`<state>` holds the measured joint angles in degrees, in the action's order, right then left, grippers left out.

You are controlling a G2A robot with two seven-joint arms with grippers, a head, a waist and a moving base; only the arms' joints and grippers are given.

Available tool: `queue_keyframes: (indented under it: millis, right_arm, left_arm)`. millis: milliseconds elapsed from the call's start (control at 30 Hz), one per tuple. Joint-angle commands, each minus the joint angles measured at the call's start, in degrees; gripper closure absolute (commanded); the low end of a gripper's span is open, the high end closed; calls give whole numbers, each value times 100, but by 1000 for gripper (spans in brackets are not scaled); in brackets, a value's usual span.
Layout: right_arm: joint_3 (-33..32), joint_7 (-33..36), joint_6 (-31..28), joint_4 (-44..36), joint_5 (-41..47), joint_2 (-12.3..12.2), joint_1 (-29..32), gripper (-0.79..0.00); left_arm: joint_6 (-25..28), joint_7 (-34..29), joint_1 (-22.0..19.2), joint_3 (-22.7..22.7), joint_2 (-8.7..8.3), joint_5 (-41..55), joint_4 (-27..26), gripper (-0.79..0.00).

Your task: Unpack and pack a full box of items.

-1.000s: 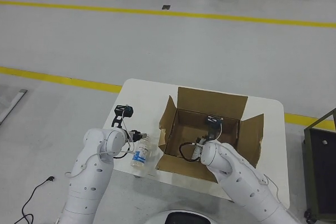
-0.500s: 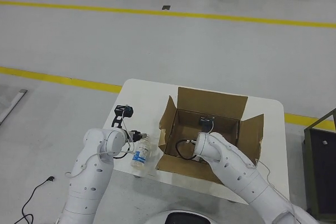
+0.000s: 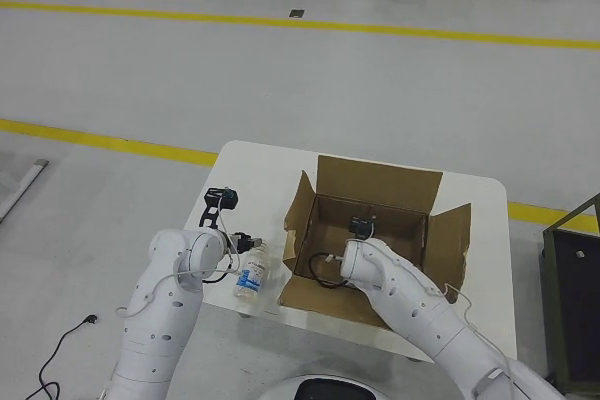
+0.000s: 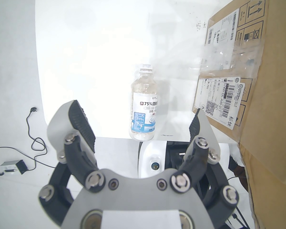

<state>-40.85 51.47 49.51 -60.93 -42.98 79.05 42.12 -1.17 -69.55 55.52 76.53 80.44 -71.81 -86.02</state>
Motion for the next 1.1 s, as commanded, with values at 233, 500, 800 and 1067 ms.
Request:
queue_keyframes:
  millis: [233,500,800,1067]
  right_arm:
    - [138,-220,-235,729,291,258,-199,-369]
    - [239,-353,-379,1262,442,474,-387,-366]
    - [301,-460,-505,1692,529,664,-516,-265]
    - [263,-646,-552,1855,525,771,-601,0]
  left_arm:
    - [0,0,0,0,0,0,0,-785]
    - [0,0,0,0,0,0,0,-785]
    - [0,0,0,0,0,0,0,-785]
    - [0,0,0,0,0,0,0,-785]
